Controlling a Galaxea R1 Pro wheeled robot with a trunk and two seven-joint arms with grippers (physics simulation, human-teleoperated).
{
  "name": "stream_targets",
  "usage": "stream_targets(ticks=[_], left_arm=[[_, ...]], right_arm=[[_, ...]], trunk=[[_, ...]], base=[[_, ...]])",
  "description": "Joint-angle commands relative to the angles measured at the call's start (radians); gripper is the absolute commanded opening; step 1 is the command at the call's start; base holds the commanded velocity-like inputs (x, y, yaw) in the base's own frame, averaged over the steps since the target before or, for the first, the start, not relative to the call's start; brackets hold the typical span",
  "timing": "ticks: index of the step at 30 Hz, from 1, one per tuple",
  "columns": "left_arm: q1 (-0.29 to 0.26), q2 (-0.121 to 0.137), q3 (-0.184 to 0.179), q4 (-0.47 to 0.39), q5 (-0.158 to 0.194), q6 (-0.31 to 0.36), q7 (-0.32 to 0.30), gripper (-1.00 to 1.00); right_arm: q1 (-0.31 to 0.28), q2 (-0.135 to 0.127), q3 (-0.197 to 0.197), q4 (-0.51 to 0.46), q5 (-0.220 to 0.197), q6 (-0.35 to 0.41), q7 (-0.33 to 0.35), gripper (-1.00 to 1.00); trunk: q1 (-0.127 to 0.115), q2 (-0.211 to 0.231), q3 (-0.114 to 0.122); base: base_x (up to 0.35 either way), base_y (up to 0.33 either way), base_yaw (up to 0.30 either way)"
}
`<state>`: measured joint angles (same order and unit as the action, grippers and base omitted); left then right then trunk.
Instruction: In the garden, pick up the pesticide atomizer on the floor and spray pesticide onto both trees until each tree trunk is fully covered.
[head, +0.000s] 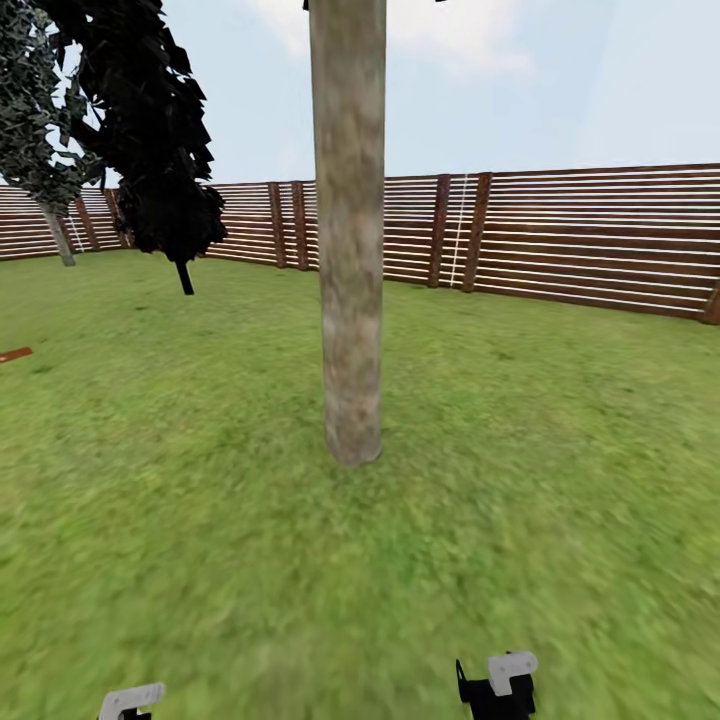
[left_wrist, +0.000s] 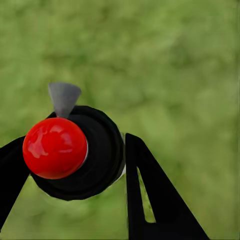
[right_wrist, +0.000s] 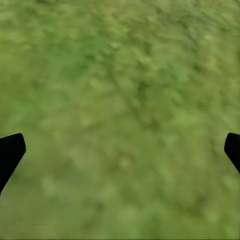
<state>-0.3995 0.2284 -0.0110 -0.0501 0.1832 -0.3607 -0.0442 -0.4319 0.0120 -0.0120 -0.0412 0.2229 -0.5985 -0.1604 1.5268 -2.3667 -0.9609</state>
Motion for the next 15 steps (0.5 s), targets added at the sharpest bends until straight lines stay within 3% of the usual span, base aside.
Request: stream_targets(ticks=[1, 4, 15], left_arm=[[0.000, 0.000, -0.001, 0.001, 0.009, -0.003, -0.005, -1.00], [0.000, 0.000, -0.001, 0.001, 0.009, -0.003, -0.005, -1.00], [0.000, 0.000, -0.001, 0.001, 0.009, -0.002, -0.005, -1.00]], right_arm=[[-0.001, 0.000, -0.001, 0.001, 0.010, -0.001, -0.009, 1.00], [-0.001, 0.000, -0.001, 0.001, 0.011, -0.001, -0.009, 1.00], [-0.001, 0.000, -0.002, 0.000, 0.011, -0.001, -0.010, 1.00]], trunk=[[0.000, 0.000, -0.001], [0.000, 0.000, -0.001], [0.000, 0.000, -0.001]], base=[[0.310, 0.000, 0.000], [0.220, 0.000, 0.000], [0.060, 0.000, 0.000]])
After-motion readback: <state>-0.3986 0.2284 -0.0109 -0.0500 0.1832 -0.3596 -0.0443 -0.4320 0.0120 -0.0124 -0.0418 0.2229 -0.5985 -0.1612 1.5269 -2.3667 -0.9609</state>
